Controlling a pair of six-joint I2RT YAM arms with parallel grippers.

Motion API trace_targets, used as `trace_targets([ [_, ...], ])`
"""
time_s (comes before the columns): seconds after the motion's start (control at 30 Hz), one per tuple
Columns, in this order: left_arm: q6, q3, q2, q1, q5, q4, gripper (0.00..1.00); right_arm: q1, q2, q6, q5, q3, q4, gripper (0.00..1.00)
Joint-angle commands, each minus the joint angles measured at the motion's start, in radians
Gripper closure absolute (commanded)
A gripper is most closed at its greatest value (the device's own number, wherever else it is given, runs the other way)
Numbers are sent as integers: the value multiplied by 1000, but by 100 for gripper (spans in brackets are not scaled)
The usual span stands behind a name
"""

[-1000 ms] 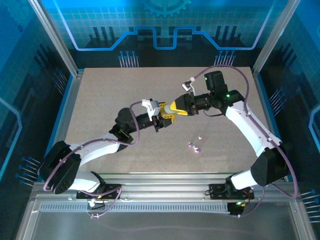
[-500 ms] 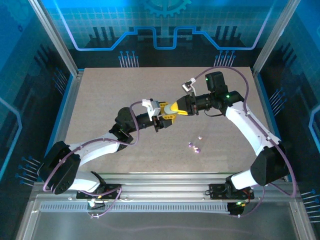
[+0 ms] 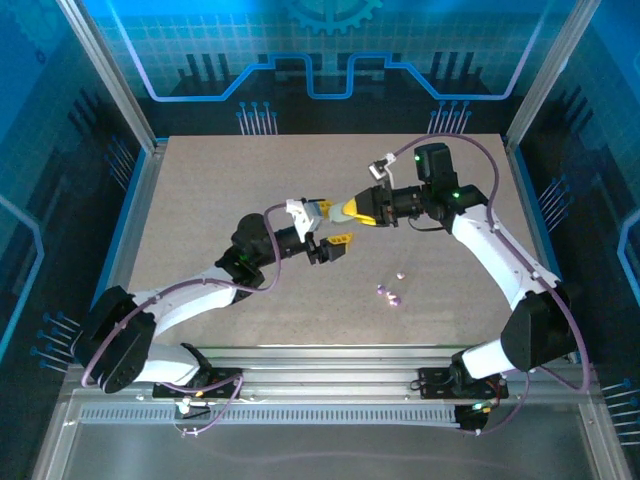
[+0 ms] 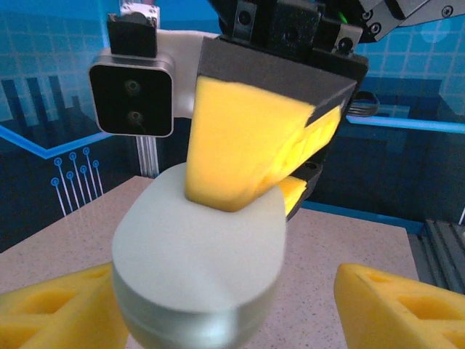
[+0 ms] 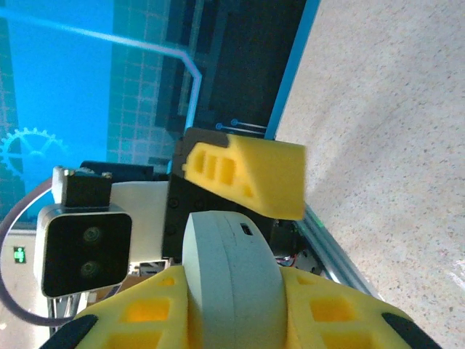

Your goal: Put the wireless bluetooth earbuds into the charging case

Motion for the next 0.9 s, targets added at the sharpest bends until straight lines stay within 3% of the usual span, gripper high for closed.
trace_targets([
  [0.0, 19, -32, -53, -5, -87, 12, 23, -43, -14, 32, 67, -37, 60, 89],
  [0.23, -22, -100, -182, -5, -292, -58, 21, -81, 82, 17, 283, -80, 95, 88],
  [0.4, -69, -21, -280, 6, -410, -363, 14, -41, 271, -26, 401, -23, 66, 88],
  [0.67, -243, 102, -286, 108, -462, -697, 2, 48, 575, -65, 453, 171, 49, 87],
  [0.87, -393, 250, -172, 204, -459, -979, 1, 61, 713, -16, 460, 269, 79, 86],
])
